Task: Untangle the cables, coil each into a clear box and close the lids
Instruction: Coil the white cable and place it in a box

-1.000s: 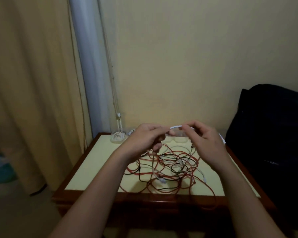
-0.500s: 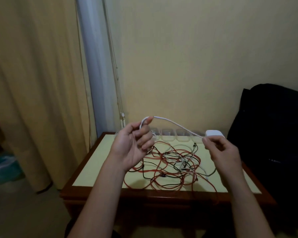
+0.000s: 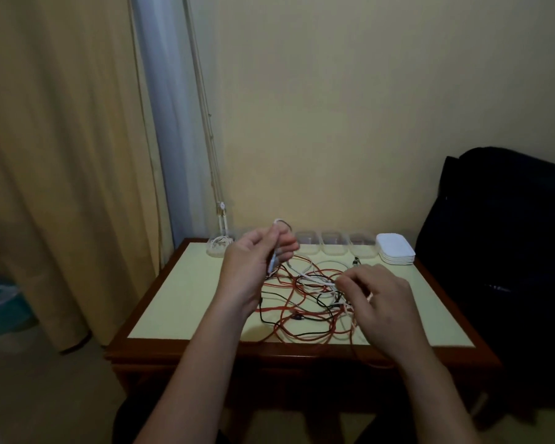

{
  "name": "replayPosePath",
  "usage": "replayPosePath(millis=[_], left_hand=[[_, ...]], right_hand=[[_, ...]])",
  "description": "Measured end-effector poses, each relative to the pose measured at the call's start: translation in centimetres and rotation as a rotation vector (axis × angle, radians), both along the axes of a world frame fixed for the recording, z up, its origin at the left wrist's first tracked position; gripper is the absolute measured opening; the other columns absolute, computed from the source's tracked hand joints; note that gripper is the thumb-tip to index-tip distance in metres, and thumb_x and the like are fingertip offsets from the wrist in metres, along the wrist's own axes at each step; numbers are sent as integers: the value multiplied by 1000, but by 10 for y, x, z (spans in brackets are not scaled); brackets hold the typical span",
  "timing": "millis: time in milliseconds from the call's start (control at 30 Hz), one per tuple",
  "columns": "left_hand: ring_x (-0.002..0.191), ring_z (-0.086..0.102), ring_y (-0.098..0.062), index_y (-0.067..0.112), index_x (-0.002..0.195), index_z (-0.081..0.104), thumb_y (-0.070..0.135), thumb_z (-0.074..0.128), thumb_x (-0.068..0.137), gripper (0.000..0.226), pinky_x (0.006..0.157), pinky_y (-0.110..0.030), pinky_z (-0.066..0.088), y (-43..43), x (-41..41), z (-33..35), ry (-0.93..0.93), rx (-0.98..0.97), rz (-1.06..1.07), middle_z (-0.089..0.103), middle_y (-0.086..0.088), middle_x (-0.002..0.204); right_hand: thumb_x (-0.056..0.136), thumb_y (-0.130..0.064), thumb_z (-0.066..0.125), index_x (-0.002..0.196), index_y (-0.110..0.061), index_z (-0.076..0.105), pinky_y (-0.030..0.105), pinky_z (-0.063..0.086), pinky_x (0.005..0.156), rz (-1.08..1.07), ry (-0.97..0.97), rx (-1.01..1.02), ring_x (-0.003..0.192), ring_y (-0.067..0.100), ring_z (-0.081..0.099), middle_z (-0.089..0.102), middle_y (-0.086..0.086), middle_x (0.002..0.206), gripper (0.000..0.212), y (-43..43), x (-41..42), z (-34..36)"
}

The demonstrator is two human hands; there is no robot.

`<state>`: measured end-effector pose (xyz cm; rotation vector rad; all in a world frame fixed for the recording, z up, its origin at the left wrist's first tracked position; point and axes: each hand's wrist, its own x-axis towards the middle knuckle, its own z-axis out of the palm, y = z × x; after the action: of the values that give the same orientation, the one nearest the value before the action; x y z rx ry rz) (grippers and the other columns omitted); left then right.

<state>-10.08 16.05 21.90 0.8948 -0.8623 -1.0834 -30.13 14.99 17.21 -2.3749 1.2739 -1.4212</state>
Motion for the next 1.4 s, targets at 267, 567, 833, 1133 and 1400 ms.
replayPosePath(millis=[267, 567, 833, 1133, 1400], left_hand=[[53, 54, -15, 9, 99, 66, 22, 49, 104, 23, 56, -23, 48, 24, -29, -14, -327, -51, -293, 55, -1, 62], [42, 19, -5, 0, 99, 62, 24, 41, 106, 32, 45, -21, 14, 29, -28, -9, 72, 56, -416, 25, 5, 56], [53, 31, -8, 11, 116, 63, 37, 52, 99, 33, 49, -21, 27, 30, -45, -21, -113, -63, -276, 36, 6, 65], [50, 15, -9, 5, 118, 68, 24, 48, 102, 32, 45, -23, 13, 32, -44, -16, -22, -93, -262, 19, 3, 61], [44, 16, -3, 3, 112, 65, 27, 45, 102, 33, 39, -18, 12, 25, 8, 1, 356, -95, -123, 18, 6, 61]], right_hand=[[97, -22, 67, 80, -18, 71, 11, 33, 60, 51, -213, -73, 65, 1, 54, 56, -16, 65, 18, 14, 16, 36], [95, -46, 55, 92, -25, 72, 23, 34, 52, 136, -311, 131, 56, 8, 48, 62, -7, 71, 28, 18, 18, 25], [98, -34, 63, 83, -22, 74, 19, 29, 48, 53, -416, 179, 49, 6, 37, 54, 1, 55, 22, 21, 24, 21], [96, -39, 63, 83, -19, 74, 22, 32, 51, 194, -487, 271, 54, 4, 37, 50, -7, 57, 27, 21, 22, 24], [90, -29, 72, 84, -19, 69, 29, 47, 68, 190, -412, 385, 69, 16, 55, 60, 14, 74, 12, 8, -25, 20]])
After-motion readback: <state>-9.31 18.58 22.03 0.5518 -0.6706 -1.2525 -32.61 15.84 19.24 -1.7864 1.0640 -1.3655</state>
